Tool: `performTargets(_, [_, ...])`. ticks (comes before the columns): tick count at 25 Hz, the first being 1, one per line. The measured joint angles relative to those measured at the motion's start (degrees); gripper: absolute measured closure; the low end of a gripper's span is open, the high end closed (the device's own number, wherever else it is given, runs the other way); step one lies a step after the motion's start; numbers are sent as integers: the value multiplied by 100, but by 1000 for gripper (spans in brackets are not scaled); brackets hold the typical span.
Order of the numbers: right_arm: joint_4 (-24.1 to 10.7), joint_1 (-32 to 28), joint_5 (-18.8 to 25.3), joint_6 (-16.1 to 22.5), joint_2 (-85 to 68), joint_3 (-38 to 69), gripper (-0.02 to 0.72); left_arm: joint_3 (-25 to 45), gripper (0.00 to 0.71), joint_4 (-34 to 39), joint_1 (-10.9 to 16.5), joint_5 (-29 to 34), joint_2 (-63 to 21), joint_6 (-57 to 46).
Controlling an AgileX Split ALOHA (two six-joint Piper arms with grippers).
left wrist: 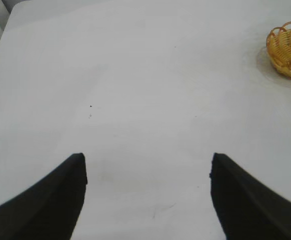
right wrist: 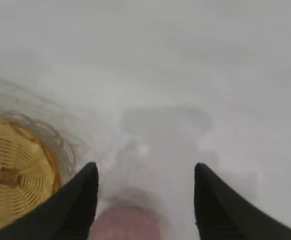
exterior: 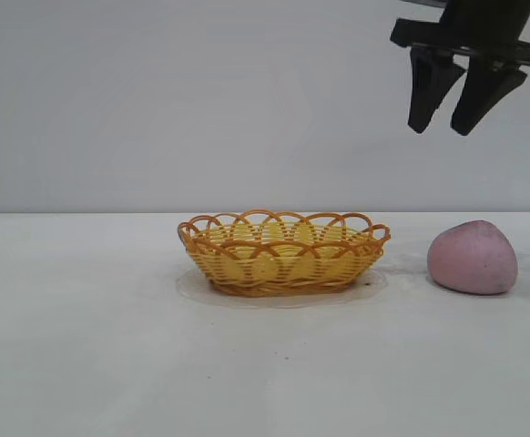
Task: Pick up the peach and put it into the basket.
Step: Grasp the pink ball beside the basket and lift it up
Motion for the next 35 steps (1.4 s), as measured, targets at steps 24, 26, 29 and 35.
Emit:
performTargets(24, [-9,296,1475,807,-27,238,342,0,247,0,0,0,0,0])
performTargets(26, [-137,296,1453,933,131,238,342,0,247,0,0,0,0,0])
performTargets(29, [-302,296,1431,1060,368,238,342,0,247,0,0,0,0,0])
performTargets(35, [-376,296,1344,1083,744,238,342,0,247,0,0,0,0,0])
